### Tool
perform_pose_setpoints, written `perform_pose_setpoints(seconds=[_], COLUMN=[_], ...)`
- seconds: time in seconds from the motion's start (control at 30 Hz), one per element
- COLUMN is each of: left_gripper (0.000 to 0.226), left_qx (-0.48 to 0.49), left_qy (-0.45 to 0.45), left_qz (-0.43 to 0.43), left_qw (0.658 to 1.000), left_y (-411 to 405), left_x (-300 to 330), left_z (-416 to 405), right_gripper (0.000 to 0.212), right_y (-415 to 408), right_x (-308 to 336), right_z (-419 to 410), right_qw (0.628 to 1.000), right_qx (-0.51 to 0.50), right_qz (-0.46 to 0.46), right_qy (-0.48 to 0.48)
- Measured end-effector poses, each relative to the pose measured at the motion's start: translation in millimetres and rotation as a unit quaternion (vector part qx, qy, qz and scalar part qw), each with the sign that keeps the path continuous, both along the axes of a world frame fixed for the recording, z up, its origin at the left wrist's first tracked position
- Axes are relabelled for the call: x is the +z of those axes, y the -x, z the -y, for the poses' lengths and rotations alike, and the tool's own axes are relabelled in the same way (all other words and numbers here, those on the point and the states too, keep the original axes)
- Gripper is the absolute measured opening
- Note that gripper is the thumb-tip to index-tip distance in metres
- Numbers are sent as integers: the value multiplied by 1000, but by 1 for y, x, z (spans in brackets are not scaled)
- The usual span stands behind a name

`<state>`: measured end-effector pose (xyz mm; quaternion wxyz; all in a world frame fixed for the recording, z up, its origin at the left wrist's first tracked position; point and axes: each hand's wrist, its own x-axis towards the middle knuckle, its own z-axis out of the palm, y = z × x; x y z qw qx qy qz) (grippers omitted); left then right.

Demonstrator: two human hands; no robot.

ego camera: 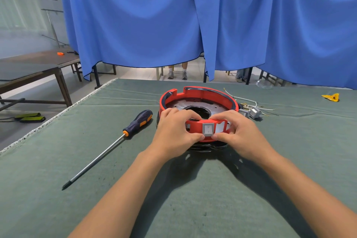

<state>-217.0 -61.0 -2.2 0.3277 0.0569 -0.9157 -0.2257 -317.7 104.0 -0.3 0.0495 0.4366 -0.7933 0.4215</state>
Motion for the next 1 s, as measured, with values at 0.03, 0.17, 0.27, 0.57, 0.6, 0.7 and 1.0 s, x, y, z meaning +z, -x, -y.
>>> perform_pose_setpoints(seconds=[0.03,0.17,0.27,0.57,0.6,0.7,1.0], left_gripper=[33,30,30,31,31,33,39], left_qx=[-1,-2,-17,37,39,42,38], left_qy=[7,11,-17,4,8,17,36], left_qz=[-6,-10,-5,-52,-56,-71,-90], left_qw=[1000,1000,1000,998,998,996,995], left_y=[0,2,2,6,6,6,11], left_x=[-1,-2,-2,-5,-6,-8,-14], left_z=[0,-2,-1,-8,-8,-5,0], right_gripper=[39,35,36,16,19,39,33], right_y=[0,-1,-2,28,36,56,98], right_x=[-1,-1,0,-10,-14,-25,-29], right_z=[0,1,1,-13,-13,-7,17], right_qw=[1000,999,1000,944,939,937,928], right_qx=[-10,-36,-11,-300,-330,-348,-352], right_qz=[-8,-31,-9,-21,-6,22,21], right_qy=[-3,-11,3,133,97,-38,-122])
